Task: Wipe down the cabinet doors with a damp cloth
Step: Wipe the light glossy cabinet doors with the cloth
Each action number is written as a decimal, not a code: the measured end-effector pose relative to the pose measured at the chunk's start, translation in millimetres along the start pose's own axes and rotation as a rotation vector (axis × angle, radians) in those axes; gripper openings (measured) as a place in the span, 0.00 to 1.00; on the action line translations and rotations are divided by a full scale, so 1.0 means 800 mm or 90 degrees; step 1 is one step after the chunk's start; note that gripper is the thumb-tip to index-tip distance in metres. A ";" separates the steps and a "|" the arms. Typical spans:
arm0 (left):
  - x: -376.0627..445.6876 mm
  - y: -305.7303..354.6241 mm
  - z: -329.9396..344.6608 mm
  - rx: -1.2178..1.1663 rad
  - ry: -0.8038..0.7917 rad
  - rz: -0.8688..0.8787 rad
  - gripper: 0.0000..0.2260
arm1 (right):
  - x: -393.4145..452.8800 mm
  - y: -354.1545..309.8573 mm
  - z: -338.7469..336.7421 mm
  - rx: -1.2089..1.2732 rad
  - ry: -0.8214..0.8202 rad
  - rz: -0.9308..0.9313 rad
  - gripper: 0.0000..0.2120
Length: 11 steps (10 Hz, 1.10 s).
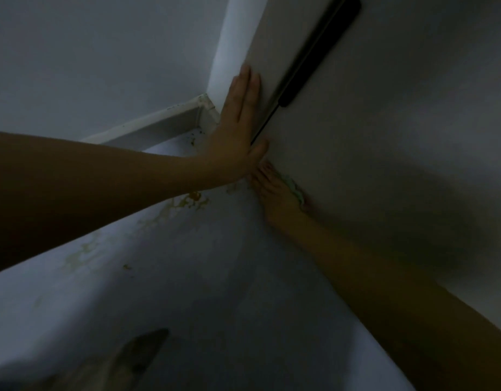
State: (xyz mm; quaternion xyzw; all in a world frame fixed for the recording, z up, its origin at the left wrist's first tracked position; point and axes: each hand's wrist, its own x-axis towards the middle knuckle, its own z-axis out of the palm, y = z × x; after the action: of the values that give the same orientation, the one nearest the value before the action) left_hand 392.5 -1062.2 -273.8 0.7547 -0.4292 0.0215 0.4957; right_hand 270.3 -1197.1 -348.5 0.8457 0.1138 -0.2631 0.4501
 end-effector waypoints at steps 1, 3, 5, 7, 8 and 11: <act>0.000 0.008 0.003 0.015 0.009 -0.021 0.34 | 0.019 0.026 -0.039 0.311 0.115 0.098 0.24; 0.001 0.009 0.007 0.010 0.029 -0.026 0.33 | -0.055 -0.006 0.027 0.057 0.019 0.007 0.28; -0.008 0.030 0.014 -0.001 0.030 -0.119 0.34 | -0.178 -0.022 0.094 0.115 0.120 -0.056 0.27; -0.039 0.083 0.056 -0.008 -0.069 -0.312 0.35 | -0.167 -0.015 0.090 0.136 0.055 0.116 0.33; -0.034 0.106 0.066 -0.041 -0.091 -0.289 0.33 | -0.116 0.013 0.034 0.015 0.100 0.025 0.29; -0.033 0.121 0.080 -0.101 -0.017 -0.320 0.27 | -0.220 0.021 0.076 0.015 0.134 -0.024 0.30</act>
State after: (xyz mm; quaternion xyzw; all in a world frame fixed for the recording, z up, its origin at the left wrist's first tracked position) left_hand 285.6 -1108.2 -247.8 0.7967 -0.2352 -0.1457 0.5373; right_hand 109.2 -1248.9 -268.0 0.8715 0.1733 -0.1824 0.4209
